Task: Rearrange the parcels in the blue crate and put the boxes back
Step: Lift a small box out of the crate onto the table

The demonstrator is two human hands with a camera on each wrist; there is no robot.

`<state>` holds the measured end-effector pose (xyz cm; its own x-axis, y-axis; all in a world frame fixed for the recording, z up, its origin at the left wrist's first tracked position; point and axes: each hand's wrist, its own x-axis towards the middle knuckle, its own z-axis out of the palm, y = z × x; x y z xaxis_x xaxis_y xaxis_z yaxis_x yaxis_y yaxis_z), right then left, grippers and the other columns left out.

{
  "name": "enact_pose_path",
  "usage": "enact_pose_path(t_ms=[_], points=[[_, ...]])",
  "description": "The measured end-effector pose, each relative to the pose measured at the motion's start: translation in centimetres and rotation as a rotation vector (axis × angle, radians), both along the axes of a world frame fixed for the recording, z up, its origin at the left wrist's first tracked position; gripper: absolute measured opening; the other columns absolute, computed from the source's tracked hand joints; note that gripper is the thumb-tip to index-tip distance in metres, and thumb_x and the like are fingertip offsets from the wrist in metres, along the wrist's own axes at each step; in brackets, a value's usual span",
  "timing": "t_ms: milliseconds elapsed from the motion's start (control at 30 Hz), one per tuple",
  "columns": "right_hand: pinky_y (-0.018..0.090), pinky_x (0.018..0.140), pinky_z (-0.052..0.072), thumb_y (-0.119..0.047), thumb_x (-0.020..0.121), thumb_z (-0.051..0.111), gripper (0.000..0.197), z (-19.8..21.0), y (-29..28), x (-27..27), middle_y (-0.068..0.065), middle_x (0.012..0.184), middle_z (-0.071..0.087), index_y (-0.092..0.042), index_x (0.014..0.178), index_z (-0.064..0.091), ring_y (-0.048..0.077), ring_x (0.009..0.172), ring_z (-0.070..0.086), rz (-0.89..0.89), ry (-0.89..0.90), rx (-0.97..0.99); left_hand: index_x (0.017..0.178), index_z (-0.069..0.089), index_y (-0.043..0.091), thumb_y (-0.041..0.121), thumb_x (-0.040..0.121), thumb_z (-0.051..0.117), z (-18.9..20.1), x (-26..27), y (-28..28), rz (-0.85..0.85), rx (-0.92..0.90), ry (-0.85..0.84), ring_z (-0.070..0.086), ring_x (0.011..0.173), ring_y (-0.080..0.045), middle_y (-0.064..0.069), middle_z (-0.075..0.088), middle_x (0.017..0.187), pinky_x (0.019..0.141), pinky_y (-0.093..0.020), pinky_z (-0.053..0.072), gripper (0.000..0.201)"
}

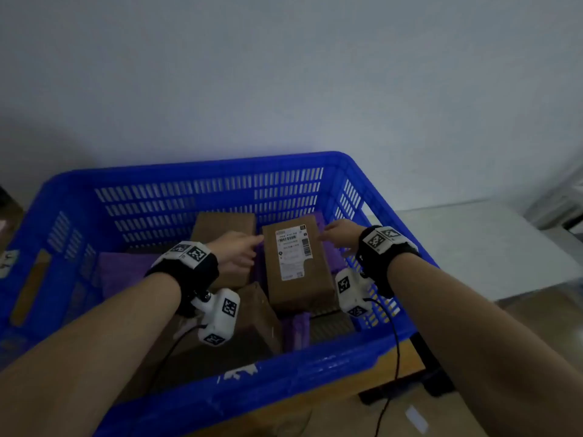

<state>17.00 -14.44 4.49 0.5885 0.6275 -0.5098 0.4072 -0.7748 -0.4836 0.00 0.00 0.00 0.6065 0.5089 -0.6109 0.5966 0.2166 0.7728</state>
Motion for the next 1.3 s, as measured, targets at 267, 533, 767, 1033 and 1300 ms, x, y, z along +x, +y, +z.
enact_pose_path(t_ms=[267,533,767,1033,1300], points=[[0.040,0.097,0.046,-0.026,0.095,0.053,0.043,-3.4,0.0,1.4,0.007,0.140,0.048,-0.014,0.136,0.047,0.029,0.124,0.050,-0.154,0.328,0.012,0.148,0.023,0.005,0.043,0.096,0.045,-1.2,1.7,-0.9,0.013,-0.173,0.035,0.025,0.143,-0.034,-0.022,0.020,0.155,0.113,-0.042,0.027,0.068],[0.051,0.100,0.045,0.002,0.083,0.064,0.082,-5.2,-0.1,2.8,0.014,0.133,0.057,-0.030,0.148,0.025,0.031,0.116,0.058,-0.186,0.470,0.054,0.152,0.010,0.010,0.047,0.096,0.043,-2.2,3.8,-1.5,0.016,-0.199,0.119,0.020,0.143,-0.040,-0.023,0.014,0.156,0.111,-0.050,0.028,0.075],[0.051,0.092,0.052,-0.002,0.078,0.071,0.090,-5.8,-0.4,3.8,0.009,0.137,0.051,-0.046,0.143,0.026,0.031,0.119,0.054,-0.168,0.412,0.001,0.149,0.022,0.009,0.031,0.093,0.057,-3.1,5.0,-1.2,-0.035,-0.169,0.181,0.029,0.139,-0.042,-0.022,0.024,0.154,0.105,-0.054,0.035,0.070],[0.053,0.094,0.047,0.007,0.080,0.064,0.093,-5.5,-0.6,5.1,0.008,0.134,0.055,-0.046,0.144,0.023,0.031,0.121,0.053,-0.209,0.448,0.094,0.133,0.037,0.009,0.008,0.094,0.054,-1.0,6.3,-2.1,-0.065,-0.109,0.110,0.043,0.130,-0.039,-0.017,0.042,0.143,0.098,-0.047,0.043,0.043],[0.040,0.081,0.050,0.006,0.077,0.067,0.097,-2.4,0.2,5.0,0.006,0.132,0.055,-0.047,0.144,0.023,0.027,0.119,0.053,-0.220,0.434,0.243,0.123,0.036,0.015,-0.003,0.087,0.060,0.6,5.4,-0.9,0.054,0.089,-0.017,0.054,0.093,-0.021,-0.011,0.052,0.118,0.087,-0.043,0.049,0.048]])
